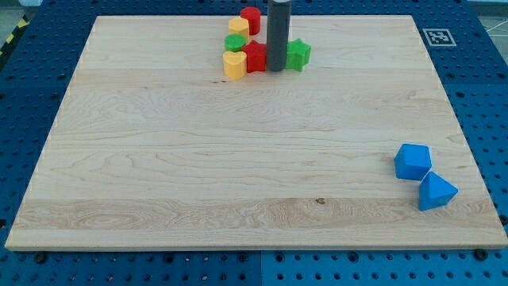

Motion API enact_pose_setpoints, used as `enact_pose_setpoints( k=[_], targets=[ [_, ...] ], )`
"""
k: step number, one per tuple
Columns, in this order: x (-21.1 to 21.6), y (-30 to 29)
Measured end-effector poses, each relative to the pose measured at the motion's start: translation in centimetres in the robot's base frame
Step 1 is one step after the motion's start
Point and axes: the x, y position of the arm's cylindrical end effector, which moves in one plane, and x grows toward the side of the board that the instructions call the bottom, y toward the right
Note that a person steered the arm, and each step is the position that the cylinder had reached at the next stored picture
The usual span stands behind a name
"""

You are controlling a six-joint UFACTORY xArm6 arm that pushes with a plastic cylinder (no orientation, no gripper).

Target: Push the green star towards the bottom center of the board

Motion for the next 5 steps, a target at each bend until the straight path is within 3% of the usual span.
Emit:
enact_pose_setpoints(
  k=[1, 2, 5],
  targets=[
    [-4.5, -0.8],
    [-4.6, 0.7],
    [0.7, 7.0]
  ],
)
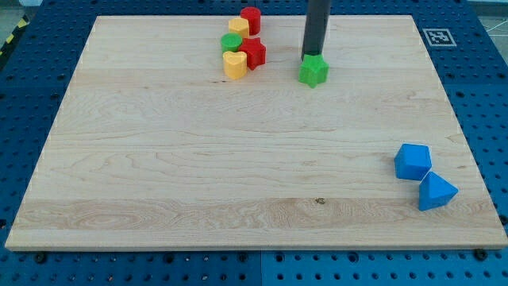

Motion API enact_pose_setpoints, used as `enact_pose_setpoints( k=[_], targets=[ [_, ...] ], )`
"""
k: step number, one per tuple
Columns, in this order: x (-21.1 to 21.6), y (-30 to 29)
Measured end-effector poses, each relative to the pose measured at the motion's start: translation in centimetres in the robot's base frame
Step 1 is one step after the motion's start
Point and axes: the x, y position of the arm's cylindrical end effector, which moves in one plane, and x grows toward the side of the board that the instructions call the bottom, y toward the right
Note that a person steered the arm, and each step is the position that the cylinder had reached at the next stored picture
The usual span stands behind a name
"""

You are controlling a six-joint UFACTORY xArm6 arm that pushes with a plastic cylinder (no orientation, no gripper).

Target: Push the green star towards the bottom center of the board

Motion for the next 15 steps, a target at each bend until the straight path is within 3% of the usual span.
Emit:
enact_pose_setpoints(
  k=[3, 4, 5, 8, 9, 10, 14, 15],
  targets=[
    [7.6, 4.4],
    [3.2, 4.0],
    [2.6, 2.6],
    [12.0, 1.9],
    [13.4, 1.9],
    [9.6, 1.7],
    [14.7, -4.2],
    [13.7, -5.8]
  ],
)
